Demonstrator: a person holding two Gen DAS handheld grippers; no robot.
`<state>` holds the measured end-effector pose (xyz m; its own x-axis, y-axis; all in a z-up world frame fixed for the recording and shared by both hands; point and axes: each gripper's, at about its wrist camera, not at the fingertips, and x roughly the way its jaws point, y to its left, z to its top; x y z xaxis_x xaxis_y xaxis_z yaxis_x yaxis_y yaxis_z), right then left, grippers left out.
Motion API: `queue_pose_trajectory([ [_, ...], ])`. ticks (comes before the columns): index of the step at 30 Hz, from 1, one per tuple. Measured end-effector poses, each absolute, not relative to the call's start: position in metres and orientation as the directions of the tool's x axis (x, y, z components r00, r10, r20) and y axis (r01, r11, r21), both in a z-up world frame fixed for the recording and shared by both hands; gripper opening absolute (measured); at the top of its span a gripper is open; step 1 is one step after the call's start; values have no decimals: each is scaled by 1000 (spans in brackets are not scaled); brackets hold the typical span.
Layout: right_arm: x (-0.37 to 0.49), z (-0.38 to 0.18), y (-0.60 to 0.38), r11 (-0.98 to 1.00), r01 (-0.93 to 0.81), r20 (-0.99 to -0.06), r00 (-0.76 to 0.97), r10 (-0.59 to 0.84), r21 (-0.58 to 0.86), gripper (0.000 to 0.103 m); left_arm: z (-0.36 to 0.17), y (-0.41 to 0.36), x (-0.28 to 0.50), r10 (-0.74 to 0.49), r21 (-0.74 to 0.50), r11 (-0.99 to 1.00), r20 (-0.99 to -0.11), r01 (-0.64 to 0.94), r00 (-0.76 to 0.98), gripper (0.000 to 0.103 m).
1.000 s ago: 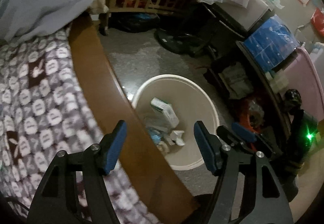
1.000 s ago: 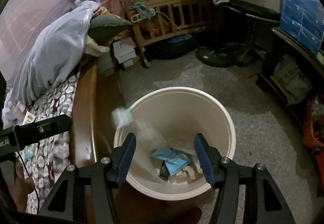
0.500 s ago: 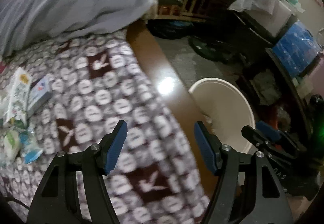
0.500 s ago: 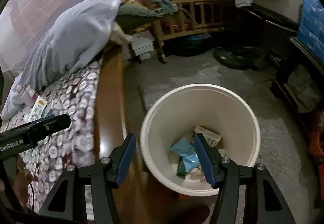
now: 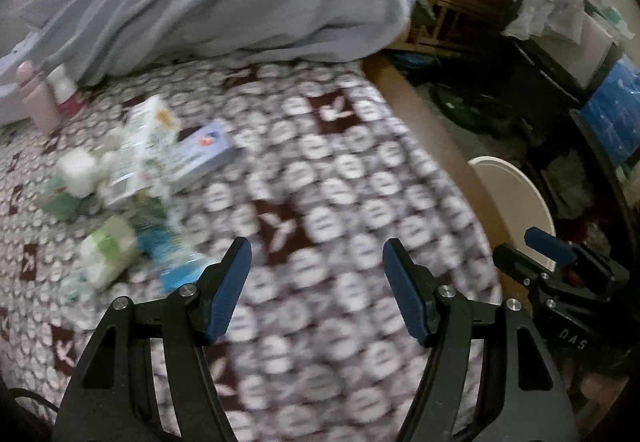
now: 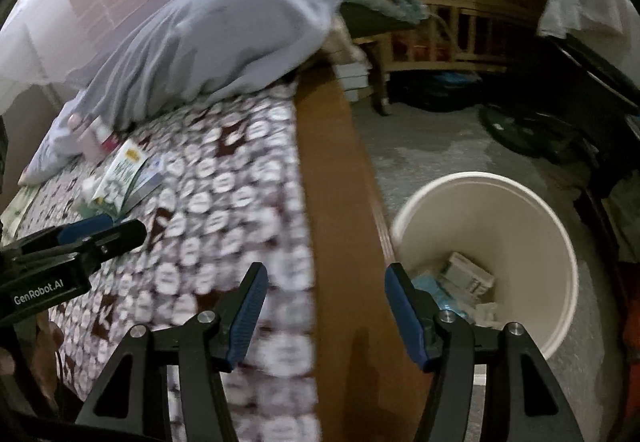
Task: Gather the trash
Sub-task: 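Move both tools back over the trash pile on the bed, then grasp the clear plastic wrapper with the left tool while the right tool grasps the blue milk snack packet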
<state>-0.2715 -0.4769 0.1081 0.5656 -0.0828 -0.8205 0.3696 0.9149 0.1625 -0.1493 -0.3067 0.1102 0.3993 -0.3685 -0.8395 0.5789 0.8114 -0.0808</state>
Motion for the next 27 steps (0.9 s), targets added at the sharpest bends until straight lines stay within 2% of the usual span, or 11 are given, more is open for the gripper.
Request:
queue_pose_trajectory([
  [19,-164,91,-341,976,53,-836,528,152,211,60,89,-115,-97,-204,-32,933,-868,358,452,67],
  [27,-112,73,-299,970,-38,-848,478,227,238,60,67,-66,-72,-244,-125,946,-883,299,402,67],
])
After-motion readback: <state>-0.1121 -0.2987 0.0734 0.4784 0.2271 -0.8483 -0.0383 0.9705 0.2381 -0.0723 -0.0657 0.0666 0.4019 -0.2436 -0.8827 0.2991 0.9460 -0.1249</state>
